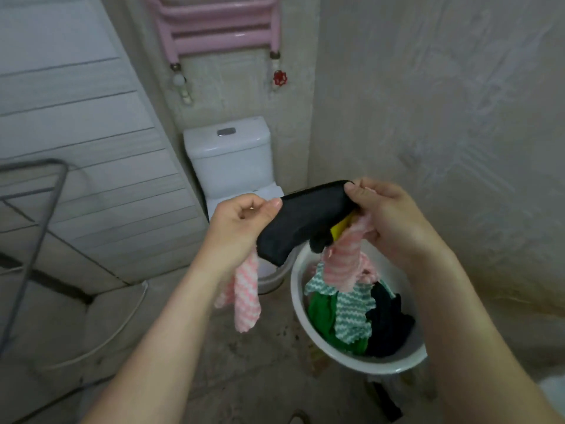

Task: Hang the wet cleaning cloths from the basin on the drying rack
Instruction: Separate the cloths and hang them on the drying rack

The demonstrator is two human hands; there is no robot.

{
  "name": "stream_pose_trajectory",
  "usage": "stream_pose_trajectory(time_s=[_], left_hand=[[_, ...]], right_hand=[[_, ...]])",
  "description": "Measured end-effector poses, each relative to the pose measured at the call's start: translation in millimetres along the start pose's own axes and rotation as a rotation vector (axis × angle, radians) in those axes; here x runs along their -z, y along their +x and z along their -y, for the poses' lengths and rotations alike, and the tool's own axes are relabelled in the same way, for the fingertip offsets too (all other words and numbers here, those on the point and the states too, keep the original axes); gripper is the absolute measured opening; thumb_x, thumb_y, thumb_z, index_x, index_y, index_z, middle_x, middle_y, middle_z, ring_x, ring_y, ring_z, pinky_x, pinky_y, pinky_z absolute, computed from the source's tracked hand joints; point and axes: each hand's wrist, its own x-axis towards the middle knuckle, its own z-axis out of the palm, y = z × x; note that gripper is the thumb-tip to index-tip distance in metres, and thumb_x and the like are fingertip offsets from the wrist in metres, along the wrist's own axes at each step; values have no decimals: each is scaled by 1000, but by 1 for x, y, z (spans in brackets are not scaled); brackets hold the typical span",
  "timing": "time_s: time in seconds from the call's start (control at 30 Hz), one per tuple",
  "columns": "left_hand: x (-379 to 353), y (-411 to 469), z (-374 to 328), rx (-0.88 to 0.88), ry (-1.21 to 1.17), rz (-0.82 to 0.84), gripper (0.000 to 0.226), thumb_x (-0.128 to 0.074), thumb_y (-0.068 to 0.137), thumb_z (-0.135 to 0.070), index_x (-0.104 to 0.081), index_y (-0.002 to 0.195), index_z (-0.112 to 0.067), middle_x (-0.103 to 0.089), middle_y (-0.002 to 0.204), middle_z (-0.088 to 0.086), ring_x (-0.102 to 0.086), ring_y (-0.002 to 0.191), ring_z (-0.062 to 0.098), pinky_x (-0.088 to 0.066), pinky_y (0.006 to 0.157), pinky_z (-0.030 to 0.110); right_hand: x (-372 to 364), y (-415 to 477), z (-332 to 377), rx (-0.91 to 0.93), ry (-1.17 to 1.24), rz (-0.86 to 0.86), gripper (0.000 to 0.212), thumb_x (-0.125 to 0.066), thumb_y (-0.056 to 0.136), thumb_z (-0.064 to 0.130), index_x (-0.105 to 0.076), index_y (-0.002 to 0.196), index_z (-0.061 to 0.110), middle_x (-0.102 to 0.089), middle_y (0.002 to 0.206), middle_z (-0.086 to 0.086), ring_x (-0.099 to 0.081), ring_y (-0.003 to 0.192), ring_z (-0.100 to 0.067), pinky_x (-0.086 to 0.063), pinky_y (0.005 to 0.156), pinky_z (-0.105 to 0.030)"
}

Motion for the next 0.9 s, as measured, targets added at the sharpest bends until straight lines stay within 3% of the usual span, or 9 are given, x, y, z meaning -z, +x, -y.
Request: stream_pose_trajectory(time_s=[0.1, 0.2, 0.3, 0.43, 0.53, 0.6, 0.67, 0.77, 0.9], left_hand=[[34, -23, -14, 128, -313, -81, 24, -63, 88, -18, -65, 65, -16, -65, 66, 1, -58, 64, 11, -47, 65, 23], [75, -53, -20, 193, -431, -71, 13, -62, 88, -14, -68, 78, -7, -70, 75, 7, -64, 69, 15, -51, 76, 28], [105, -83, -22, 185, -437, -122, 15, -61, 88, -10, -71, 76, -10, -71, 74, 5, -66, 69, 14, -53, 71, 24], [135, -121, -22, 104, -199, -174, 13, -62, 88, -9, -71, 79, -11, -68, 74, 3, -61, 74, 12, -48, 77, 25], [160, -154, -26, 49, -59, -116, 10, -61, 89, -7, -69, 84, -8, -67, 77, 3, -60, 75, 9, -48, 75, 21], [176, -174, -29, 18, -12, -155, 9, -61, 88, -6, -69, 85, -6, -66, 76, 3, -59, 73, 6, -47, 72, 18], [203, -202, -32, -17, 43, -269, 12, -61, 88, -4, -68, 80, -9, -65, 70, -3, -58, 67, 0, -46, 68, 14], [237, -235, -33, -31, 136, -355, 16, -65, 85, -4, -69, 74, -15, -67, 69, -5, -60, 70, 1, -47, 71, 16], [285, -284, -34, -48, 298, -491, 14, -68, 84, -8, -71, 75, -18, -68, 73, -5, -59, 74, 5, -47, 78, 25]], right_hand=[[-31, -8, -10, -106, 70, 81, 21, -53, 95, 13, -58, 77, 7, -51, 49, 1, -45, 39, -11, -30, 37, -17], [-69, -17, -23, -103, -24, 100, 20, -55, 94, 11, -67, 80, 2, -63, 66, -7, -57, 59, -15, -43, 55, -21], [-105, -28, -26, 22, -251, 79, 17, -55, 91, 2, -71, 87, 8, -66, 81, -6, -58, 73, -10, -44, 69, -18], [-156, -59, -13, 222, -491, 138, 32, -60, 87, 9, -67, 112, 28, -65, 100, 8, -57, 85, -3, -44, 80, -17], [-203, -88, -1, 238, -514, 533, 38, -67, 88, 17, -63, 124, 26, -66, 101, 18, -60, 84, 2, -48, 70, -14], [-227, -102, 1, 220, -429, 700, 25, -67, 87, 8, -70, 111, 16, -72, 92, 12, -63, 77, 6, -47, 65, -8], [-253, -114, -4, 199, -433, 740, 13, -70, 85, 9, -75, 97, 11, -76, 88, 2, -66, 79, -1, -50, 70, -12], [-279, -124, -16, 233, -656, 799, 6, -72, 84, 15, -74, 89, 15, -73, 88, -8, -66, 82, -17, -52, 81, -34], [-319, -143, -33, 397, -960, 816, 11, -59, 83, 18, -70, 85, 18, -69, 77, -4, -64, 80, -23, -53, 76, -38]])
